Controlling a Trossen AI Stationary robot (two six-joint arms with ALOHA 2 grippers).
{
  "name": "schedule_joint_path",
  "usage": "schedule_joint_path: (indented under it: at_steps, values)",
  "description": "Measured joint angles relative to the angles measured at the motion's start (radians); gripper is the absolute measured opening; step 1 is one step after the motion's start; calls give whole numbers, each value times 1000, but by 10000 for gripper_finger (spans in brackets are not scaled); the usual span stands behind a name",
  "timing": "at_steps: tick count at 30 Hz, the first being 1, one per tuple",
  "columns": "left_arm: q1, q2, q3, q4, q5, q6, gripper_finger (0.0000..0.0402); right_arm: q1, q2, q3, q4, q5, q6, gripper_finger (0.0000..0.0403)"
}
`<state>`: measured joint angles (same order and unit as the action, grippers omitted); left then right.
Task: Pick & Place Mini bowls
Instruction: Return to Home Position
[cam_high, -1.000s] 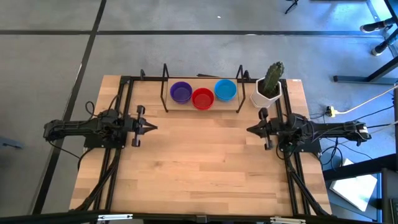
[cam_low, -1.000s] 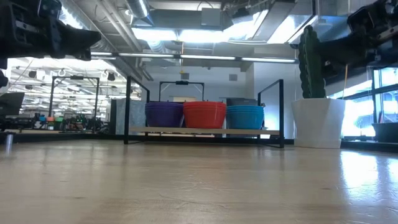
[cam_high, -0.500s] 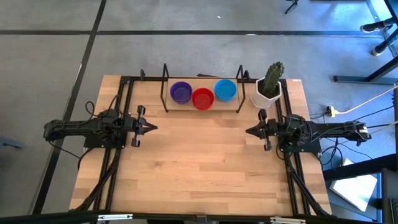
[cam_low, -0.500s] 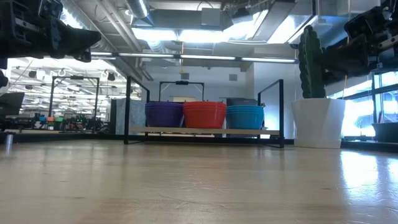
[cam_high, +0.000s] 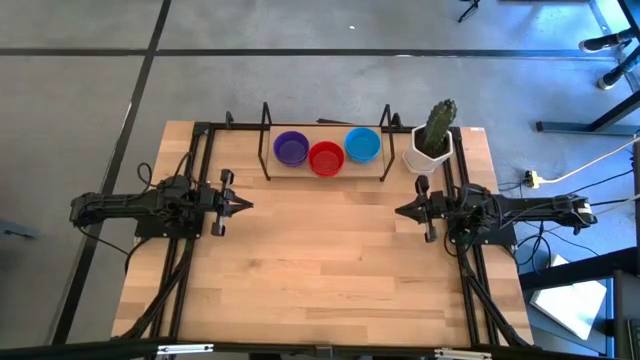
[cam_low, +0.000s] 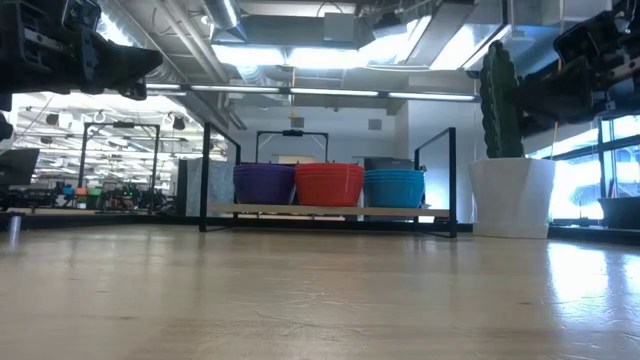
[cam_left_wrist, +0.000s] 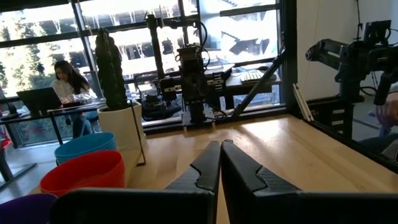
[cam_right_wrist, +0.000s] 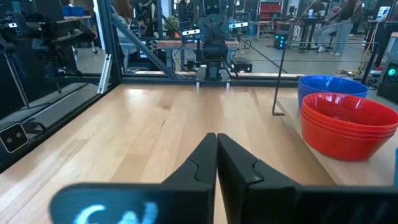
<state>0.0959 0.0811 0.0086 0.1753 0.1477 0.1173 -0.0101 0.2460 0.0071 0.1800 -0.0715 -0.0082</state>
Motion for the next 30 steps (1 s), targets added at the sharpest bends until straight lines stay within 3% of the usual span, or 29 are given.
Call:
schedule_joint_path:
  at_steps: [30]
  values:
    - [0, 0, 0, 0, 0, 0, 10, 0, 0, 0, -52, 0, 0, 17]
